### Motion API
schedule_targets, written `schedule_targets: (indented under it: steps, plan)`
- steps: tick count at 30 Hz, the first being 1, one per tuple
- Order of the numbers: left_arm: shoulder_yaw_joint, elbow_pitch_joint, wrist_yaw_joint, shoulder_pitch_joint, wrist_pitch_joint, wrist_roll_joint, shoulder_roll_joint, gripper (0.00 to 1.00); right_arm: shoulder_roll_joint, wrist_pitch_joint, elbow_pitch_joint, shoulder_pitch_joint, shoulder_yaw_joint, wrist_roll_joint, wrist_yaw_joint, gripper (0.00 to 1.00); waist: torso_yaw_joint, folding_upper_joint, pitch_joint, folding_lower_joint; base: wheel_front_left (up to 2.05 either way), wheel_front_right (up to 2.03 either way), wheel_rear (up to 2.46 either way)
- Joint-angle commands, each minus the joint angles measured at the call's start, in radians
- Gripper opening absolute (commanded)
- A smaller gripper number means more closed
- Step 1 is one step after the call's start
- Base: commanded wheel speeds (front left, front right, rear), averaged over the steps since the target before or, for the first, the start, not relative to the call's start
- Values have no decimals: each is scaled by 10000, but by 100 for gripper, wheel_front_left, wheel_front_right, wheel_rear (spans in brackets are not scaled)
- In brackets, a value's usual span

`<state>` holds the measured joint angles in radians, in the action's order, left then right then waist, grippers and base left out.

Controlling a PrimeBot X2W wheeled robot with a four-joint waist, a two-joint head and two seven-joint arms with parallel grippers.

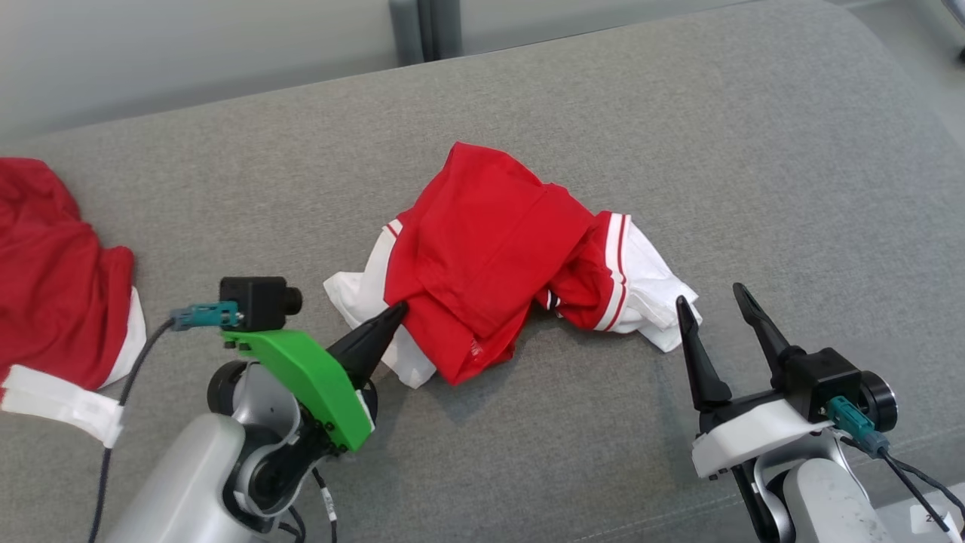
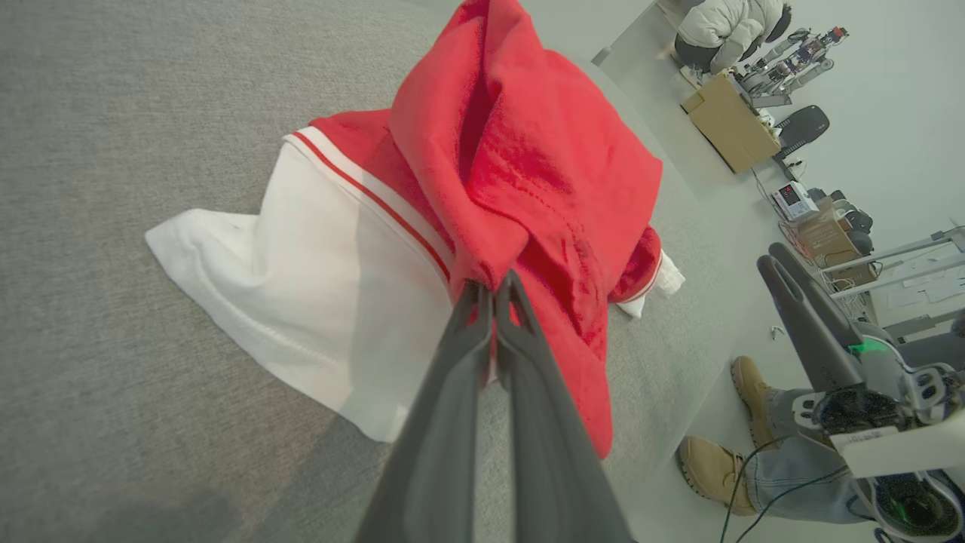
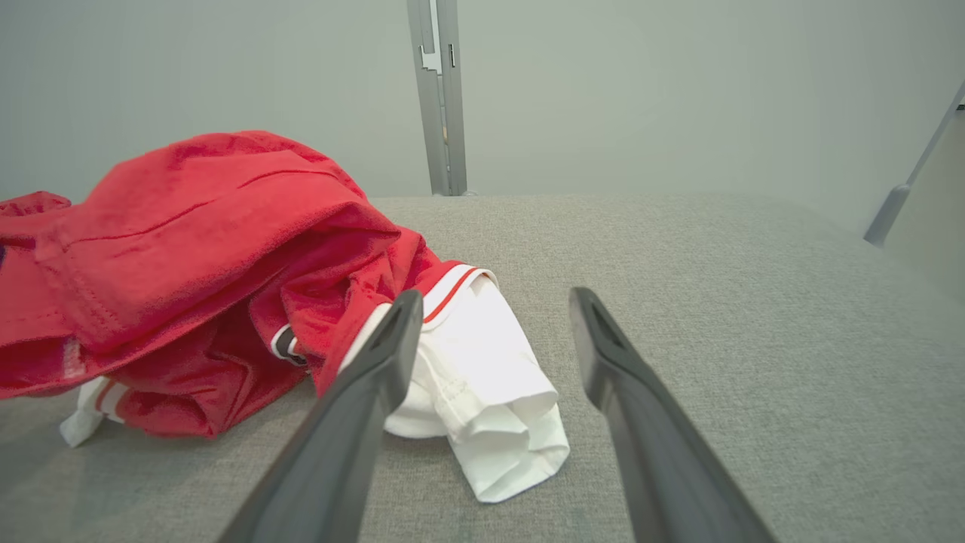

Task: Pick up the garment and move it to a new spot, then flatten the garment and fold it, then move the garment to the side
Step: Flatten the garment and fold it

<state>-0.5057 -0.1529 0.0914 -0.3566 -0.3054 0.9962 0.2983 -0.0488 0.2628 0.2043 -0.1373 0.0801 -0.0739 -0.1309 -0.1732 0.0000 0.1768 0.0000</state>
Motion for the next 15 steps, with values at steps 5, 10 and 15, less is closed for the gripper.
schedule_targets:
  steps: [5,10,15]
  plan:
    - [349,1103,-152,640,-664,431,940,0,-29,32,95,122,162,134,3,100,712,0,-459,0,0,0,0]
    - [500,1087,-410,1345,-1185,673,1673,0,-29,32,162,160,232,242,3,100,982,0,-486,0,0,0,0]
    - [758,339,-517,1649,-1012,768,1934,0,-29,32,211,176,201,363,3,100,1173,0,-356,0,0,0,0]
